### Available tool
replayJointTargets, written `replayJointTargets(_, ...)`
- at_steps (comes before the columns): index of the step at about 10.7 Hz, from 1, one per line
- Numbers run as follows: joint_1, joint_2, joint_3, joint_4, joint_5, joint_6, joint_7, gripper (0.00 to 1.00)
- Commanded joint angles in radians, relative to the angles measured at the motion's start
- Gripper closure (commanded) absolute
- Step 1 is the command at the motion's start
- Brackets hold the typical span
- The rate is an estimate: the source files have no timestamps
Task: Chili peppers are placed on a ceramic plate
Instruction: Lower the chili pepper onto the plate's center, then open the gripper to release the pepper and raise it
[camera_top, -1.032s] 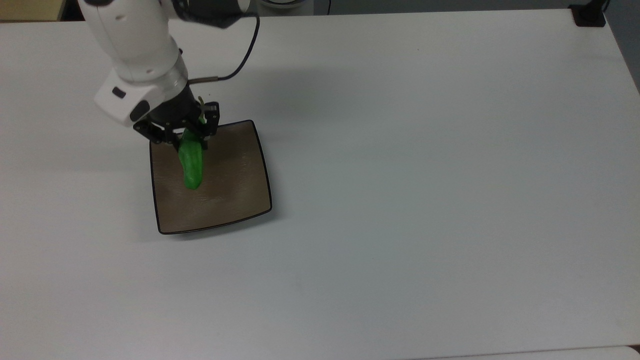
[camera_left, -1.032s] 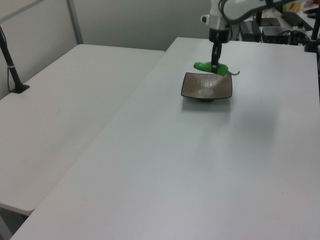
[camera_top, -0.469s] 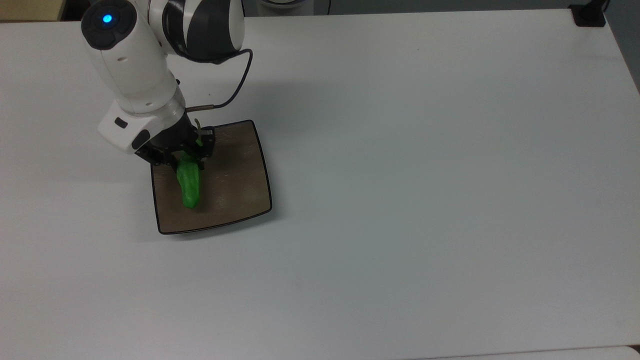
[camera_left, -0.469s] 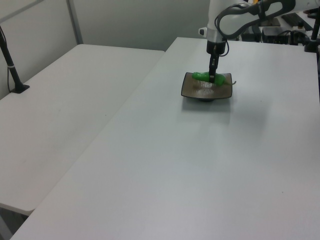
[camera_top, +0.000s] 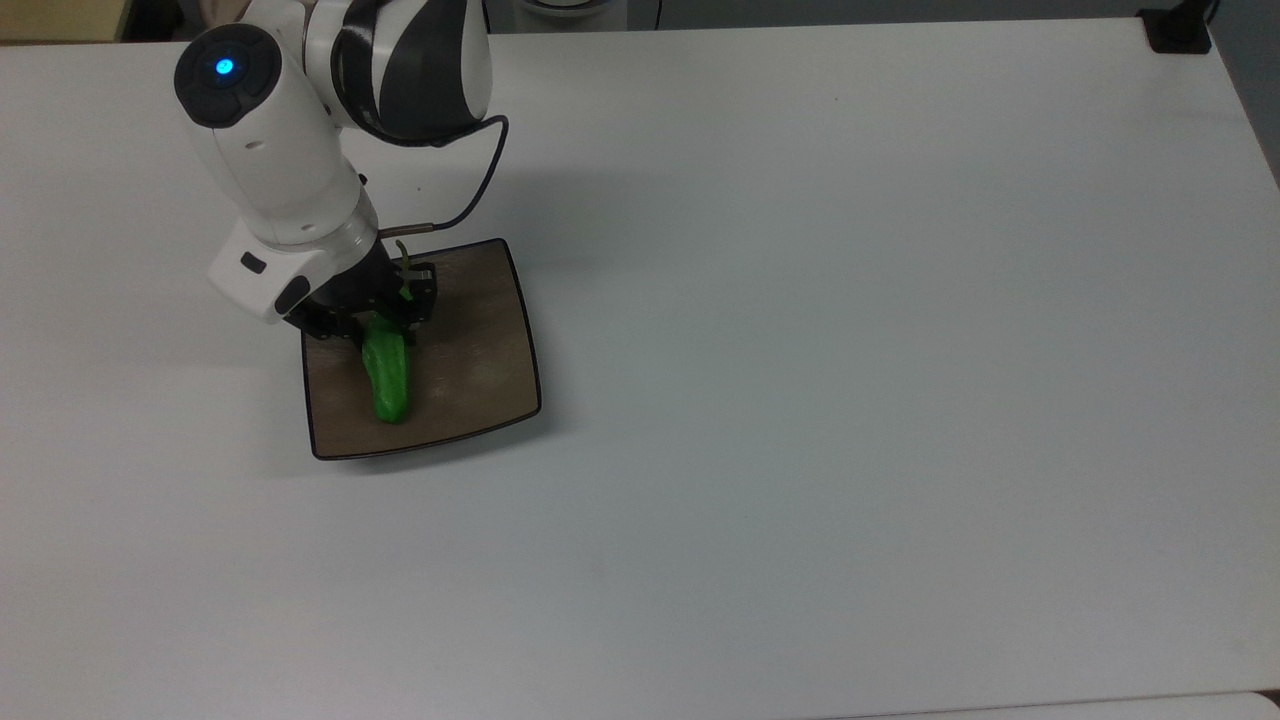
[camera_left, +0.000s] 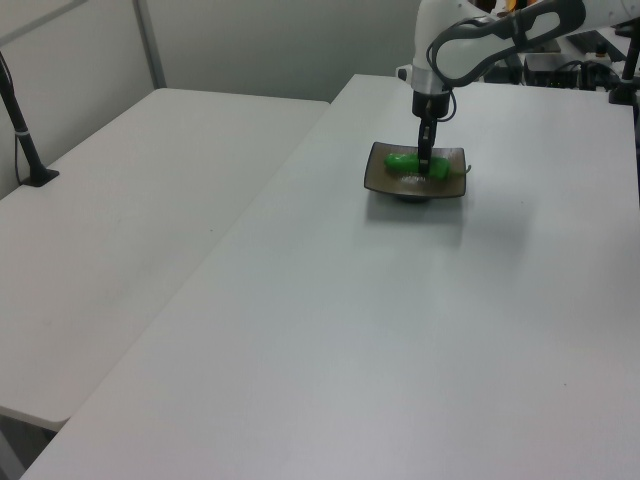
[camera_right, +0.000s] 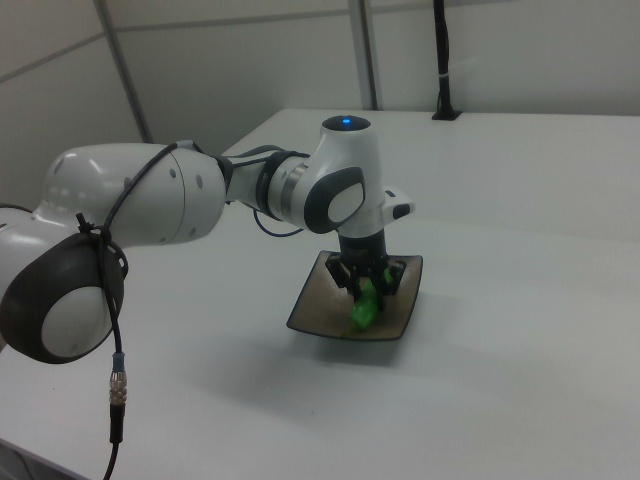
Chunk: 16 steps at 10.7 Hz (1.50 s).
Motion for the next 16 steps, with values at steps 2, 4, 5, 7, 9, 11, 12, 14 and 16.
replayJointTargets(2,0.003,0.01,0.0,0.001,-0.019,0.016,-0.011,0.2)
replayJointTargets(4,0.009,0.009,0.0,0.004,-0.02,0.016,-0.007,0.0)
replayJointTargets(5,0.011,0.006,0.0,0.007,-0.02,0.013,-0.004,0.0)
replayJointTargets(7,0.015,-0.032,0.0,0.012,-0.02,0.002,0.024,0.0)
replayJointTargets(9,0.034,-0.109,0.0,0.012,-0.029,-0.065,0.07,0.0)
replayJointTargets(11,0.04,-0.204,0.006,0.013,-0.028,-0.177,0.082,0.0)
replayJointTargets(12,0.055,-0.247,0.006,0.013,-0.028,-0.235,0.116,0.0)
replayJointTargets(14,0.08,-0.331,0.01,0.016,-0.017,-0.332,0.22,0.0)
replayJointTargets(16,0.116,-0.373,0.014,0.074,-0.008,-0.476,0.315,0.0)
